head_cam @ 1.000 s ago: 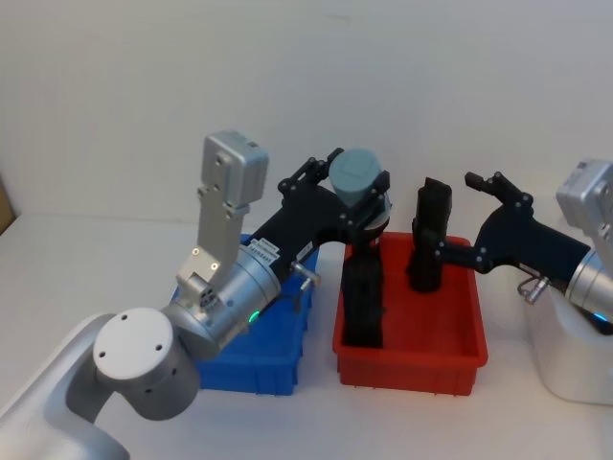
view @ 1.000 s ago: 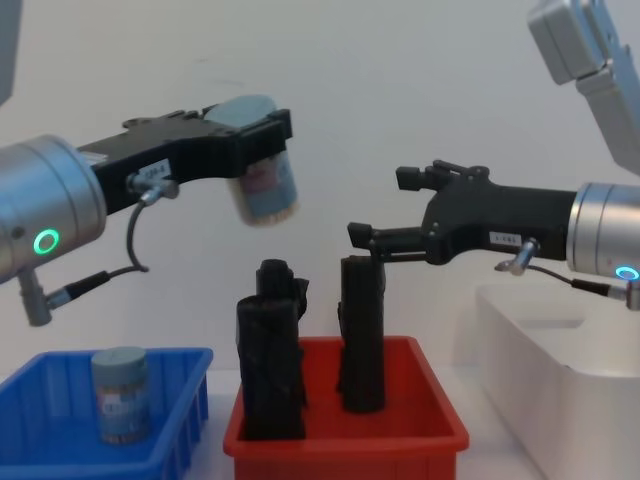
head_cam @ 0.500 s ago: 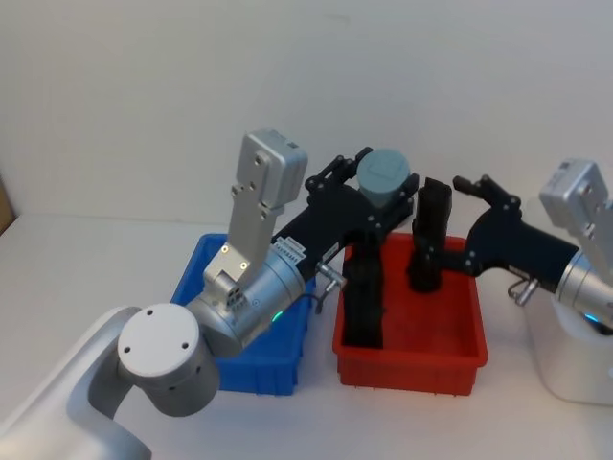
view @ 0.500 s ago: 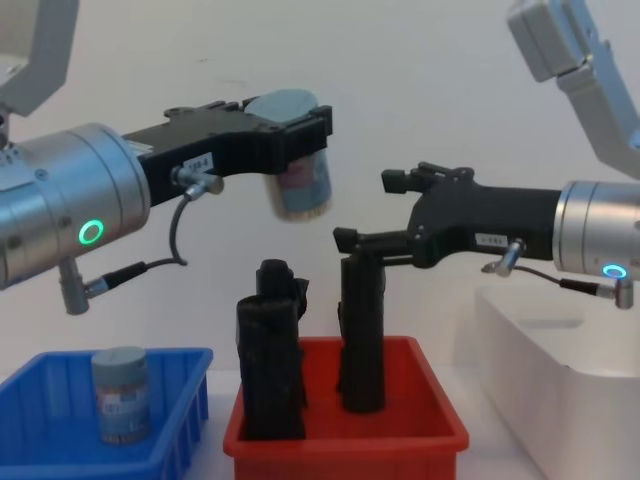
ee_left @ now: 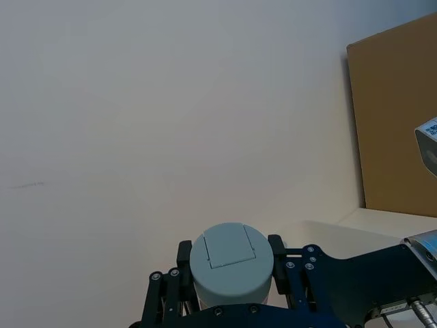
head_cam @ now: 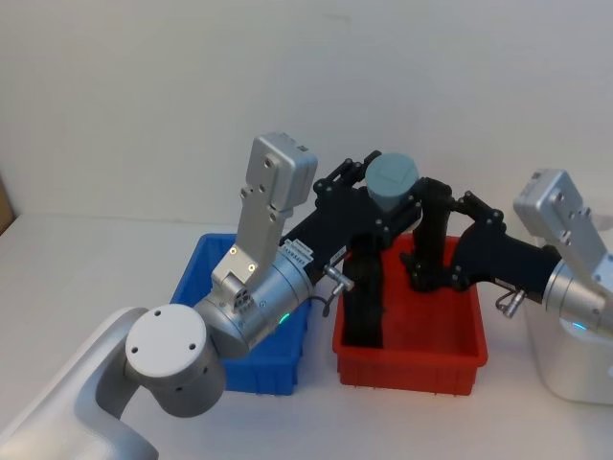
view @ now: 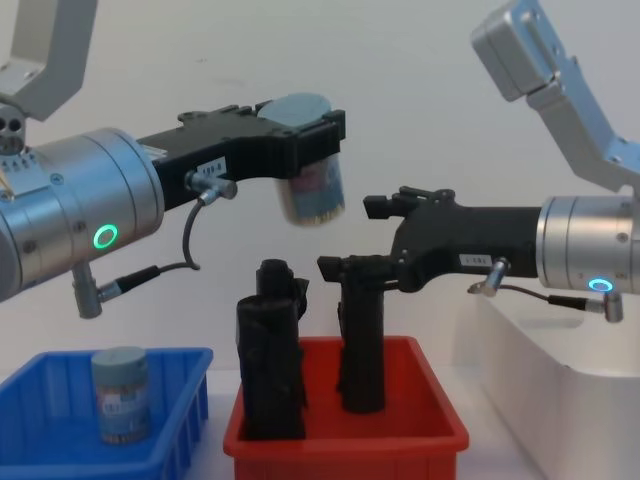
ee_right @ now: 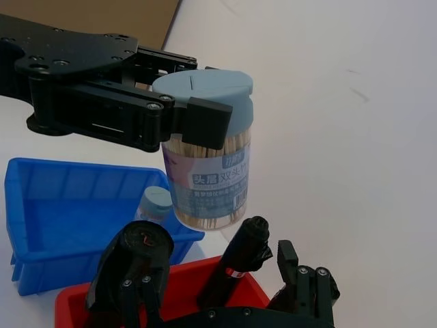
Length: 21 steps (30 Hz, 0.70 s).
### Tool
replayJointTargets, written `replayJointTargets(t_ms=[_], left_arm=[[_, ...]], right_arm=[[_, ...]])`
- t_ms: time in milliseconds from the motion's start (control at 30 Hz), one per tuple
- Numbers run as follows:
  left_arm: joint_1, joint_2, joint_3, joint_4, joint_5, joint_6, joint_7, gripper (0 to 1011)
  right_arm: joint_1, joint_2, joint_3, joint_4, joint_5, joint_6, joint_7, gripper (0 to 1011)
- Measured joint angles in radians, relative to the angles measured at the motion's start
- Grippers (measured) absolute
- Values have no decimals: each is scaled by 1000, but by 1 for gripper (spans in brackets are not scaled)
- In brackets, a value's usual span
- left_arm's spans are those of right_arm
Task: Pick the cotton swabs from the blue box and place them into the white box.
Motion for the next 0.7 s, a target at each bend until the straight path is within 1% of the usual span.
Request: replayJointTargets(t_ms=[100,433,700], left_arm=[[0,-1,0,2,0,1,-2,669],[5,-2,1,10,-9,2,-7,669],[8,-1,0,15,-14,2,-13,669]], right_arm=[[0,-1,-4,-2,1,7,-2,1001],[0,-6,-17,-18,25,32,-7,1001],[1,-8,-24,-25,35,42,-10,1001]])
